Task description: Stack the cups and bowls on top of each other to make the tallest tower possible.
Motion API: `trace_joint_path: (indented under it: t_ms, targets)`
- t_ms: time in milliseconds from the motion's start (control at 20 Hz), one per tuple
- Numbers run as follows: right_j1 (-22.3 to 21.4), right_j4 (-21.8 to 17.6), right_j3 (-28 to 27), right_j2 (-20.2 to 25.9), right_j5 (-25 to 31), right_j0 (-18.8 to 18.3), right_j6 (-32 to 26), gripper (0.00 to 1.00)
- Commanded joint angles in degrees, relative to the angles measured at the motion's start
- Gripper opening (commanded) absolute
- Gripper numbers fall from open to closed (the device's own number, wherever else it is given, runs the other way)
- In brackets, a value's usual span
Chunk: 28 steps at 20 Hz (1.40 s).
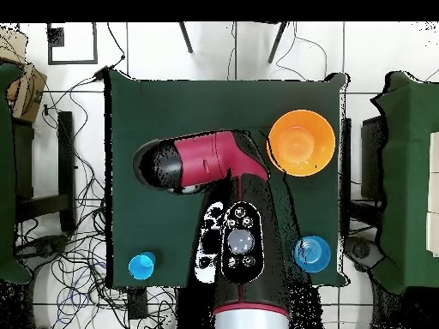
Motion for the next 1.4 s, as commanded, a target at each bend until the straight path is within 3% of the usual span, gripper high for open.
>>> trace_joint_path:
  t_ms: [50, 1400]
  targets:
    - [1.0, 0.0, -1.2, -0.6, -4.7, 1.9, 9.9, 0.00]
    - [3.7, 3.5, 1.2, -5.5, -11.0, 6.7, 12.5, 0.00]
